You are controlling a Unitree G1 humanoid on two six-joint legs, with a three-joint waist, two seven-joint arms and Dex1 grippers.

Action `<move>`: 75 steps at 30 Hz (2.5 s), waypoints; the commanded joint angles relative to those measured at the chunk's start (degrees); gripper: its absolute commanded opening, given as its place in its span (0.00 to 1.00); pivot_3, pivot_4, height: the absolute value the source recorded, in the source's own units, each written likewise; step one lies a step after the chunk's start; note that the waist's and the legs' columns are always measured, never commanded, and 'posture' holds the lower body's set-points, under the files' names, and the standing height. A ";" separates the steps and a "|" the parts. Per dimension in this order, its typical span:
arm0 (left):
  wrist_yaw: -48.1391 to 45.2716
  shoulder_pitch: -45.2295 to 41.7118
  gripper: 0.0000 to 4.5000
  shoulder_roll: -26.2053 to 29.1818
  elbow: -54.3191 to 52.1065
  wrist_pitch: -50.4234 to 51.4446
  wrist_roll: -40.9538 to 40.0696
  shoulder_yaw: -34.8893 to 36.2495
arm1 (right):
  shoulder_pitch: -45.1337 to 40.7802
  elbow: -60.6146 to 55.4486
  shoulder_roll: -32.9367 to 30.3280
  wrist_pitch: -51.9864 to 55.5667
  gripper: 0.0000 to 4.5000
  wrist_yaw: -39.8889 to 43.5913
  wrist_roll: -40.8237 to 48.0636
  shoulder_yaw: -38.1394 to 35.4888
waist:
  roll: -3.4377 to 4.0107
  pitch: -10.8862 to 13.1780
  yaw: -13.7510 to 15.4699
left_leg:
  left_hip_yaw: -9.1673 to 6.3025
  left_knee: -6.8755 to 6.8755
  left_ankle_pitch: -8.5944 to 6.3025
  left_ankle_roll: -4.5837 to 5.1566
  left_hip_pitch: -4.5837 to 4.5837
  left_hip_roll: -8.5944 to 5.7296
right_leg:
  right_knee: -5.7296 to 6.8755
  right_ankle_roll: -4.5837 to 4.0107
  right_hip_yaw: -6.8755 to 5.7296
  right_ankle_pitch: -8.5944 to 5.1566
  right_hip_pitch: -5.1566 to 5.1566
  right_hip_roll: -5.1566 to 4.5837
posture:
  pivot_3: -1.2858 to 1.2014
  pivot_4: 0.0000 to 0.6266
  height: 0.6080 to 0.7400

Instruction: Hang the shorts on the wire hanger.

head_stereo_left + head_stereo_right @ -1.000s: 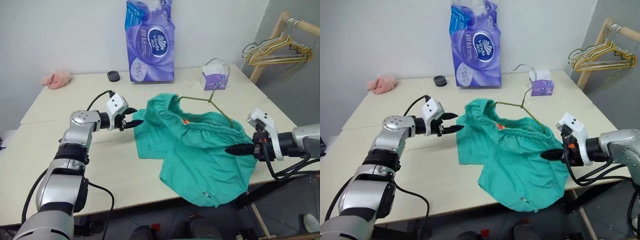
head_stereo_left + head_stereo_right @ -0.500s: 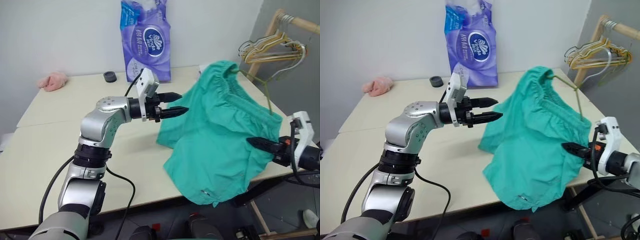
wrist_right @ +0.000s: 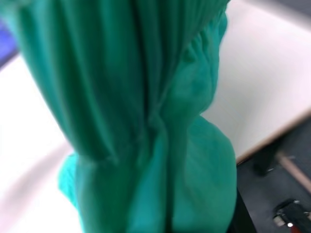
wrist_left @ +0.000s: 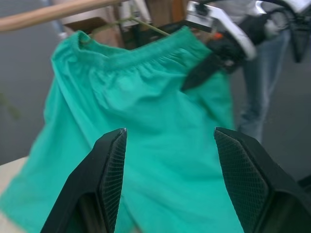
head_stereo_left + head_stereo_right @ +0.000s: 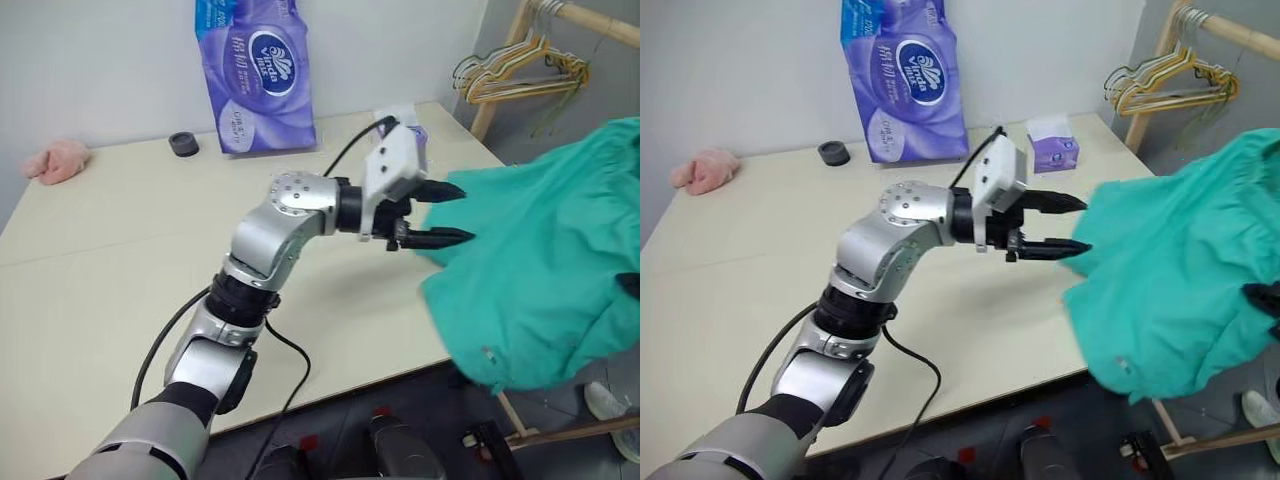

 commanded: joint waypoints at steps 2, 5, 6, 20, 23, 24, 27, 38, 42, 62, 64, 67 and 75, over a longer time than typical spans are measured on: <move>0.69 -2.37 0.67 -2.65 -1.62 -2.01 0.06 -1.00 | -5.64 4.38 -1.63 -3.35 0.00 -10.63 1.41 -4.22 | 0.15 0.60 -0.35 | 0.33 0.00 -0.08 0.14 0.02 0.00 | -0.14 0.12 0.33 0.07 -0.02 0.02 | 0.36 0.29 1.00; 0.51 -2.43 0.67 -3.79 -2.23 -2.06 -0.22 -1.54 | -8.26 7.57 -2.53 -2.77 0.00 -14.92 1.41 -4.82 | 0.25 0.99 -0.49 | 0.66 -0.01 -0.17 0.29 0.07 0.00 | -0.21 0.20 0.62 0.08 -0.03 0.02 | 0.35 0.30 1.00; 0.47 -2.51 0.67 -4.18 -2.49 -2.16 -0.29 -1.75 | -9.14 9.63 -3.47 -2.62 0.00 -16.37 1.41 -4.83 | 0.25 1.09 -0.61 | 0.71 -0.01 -0.18 0.32 0.06 -0.01 | -0.24 0.23 0.67 0.08 -0.05 0.01 | 0.36 0.31 1.00; 2.30 -4.11 0.67 -7.40 -3.21 -2.88 0.49 -2.64 | -12.14 35.10 -17.25 8.10 0.00 -8.59 -3.99 -0.83 | 0.33 3.16 -0.48 | 1.02 -0.04 -0.29 0.50 0.07 -0.02 | -0.37 0.38 0.81 0.06 -0.10 0.01 | 0.38 0.38 1.00; 2.70 -4.15 0.67 -8.39 -2.70 -3.03 0.54 -2.98 | -14.18 42.69 -21.52 11.23 0.00 -0.34 -11.13 2.25 | 0.37 3.78 -0.11 | 1.16 -0.04 -0.31 0.52 0.10 -0.04 | -0.40 0.46 0.91 0.09 -0.10 -0.01 | 0.38 0.40 1.00; 2.84 -4.22 0.67 -8.67 -2.56 -2.88 0.36 -2.96 | -14.81 44.15 -22.05 11.96 0.00 1.45 -12.99 2.89 | 0.31 3.98 -0.06 | 1.15 -0.04 -0.31 0.52 0.10 -0.04 | -0.41 0.46 0.90 0.09 -0.10 -0.01 | 0.38 0.40 1.00; 2.82 -4.64 0.67 -9.56 -1.94 -2.42 -0.12 -2.97 | -16.61 46.40 -22.21 13.89 0.00 5.41 -17.91 3.34 | 0.15 4.39 0.11 | 1.10 -0.07 -0.31 0.52 0.09 -0.02 | -0.42 0.48 0.87 0.09 -0.13 0.00 | 0.38 0.41 1.00; 1.72 -6.76 0.68 -11.73 1.49 -4.63 0.50 -3.61 | -19.41 42.77 -19.88 18.27 0.13 12.40 -34.57 -0.46 | 0.19 4.60 0.26 | 1.14 -0.07 -0.41 0.60 0.02 -0.06 | -0.52 0.66 0.90 0.00 -0.15 -0.08 | 0.38 0.41 1.00; 1.84 -7.70 0.68 -12.96 3.37 -6.49 1.32 -4.18 | -20.43 38.60 -17.91 22.36 0.39 11.84 -37.37 -6.98 | 0.22 4.61 0.19 | 1.14 -0.08 -0.41 0.60 0.02 -0.06 | -0.51 0.66 0.90 0.00 -0.17 -0.08 | 0.37 0.40 1.00; -0.57 -9.69 0.68 -15.82 9.35 -12.54 3.51 -4.53 | -17.16 -3.24 -15.09 28.68 0.99 6.76 -49.02 -14.77 | 0.33 4.54 -0.29 | 1.21 -0.14 -0.42 0.59 -0.08 -0.08 | -0.50 0.70 0.99 -0.02 -0.37 -0.09 | 0.36 0.34 1.00; -0.72 -9.61 0.68 -15.79 9.27 -12.20 3.42 -4.41 | -17.52 -6.50 -17.06 24.85 0.99 10.92 -52.17 -11.27 | 0.35 4.53 -0.44 | 1.23 -0.14 -0.41 0.59 -0.20 -0.06 | -0.47 0.71 1.00 -0.01 -0.50 -0.07 | 0.36 0.33 1.00; -0.78 -9.46 0.68 -15.64 9.28 -12.16 3.62 -4.32 | -19.45 -9.22 -17.70 21.48 0.99 15.11 -55.33 -6.89 | 0.43 4.48 -0.67 | 1.24 -0.10 -0.40 0.57 -0.55 -0.06 | -0.35 0.74 1.00 0.01 -0.86 -0.07 | 0.36 0.33 1.00; 6.90 -0.88 0.68 -6.52 4.02 -8.56 8.74 -1.87 | -28.58 -18.51 -1.61 1.14 0.99 22.56 -61.02 20.56 | 0.73 4.24 -0.59 | 1.08 0.03 -0.36 0.52 -0.80 0.00 | -0.21 0.82 0.91 0.06 -1.14 -0.07 | 0.40 0.28 1.00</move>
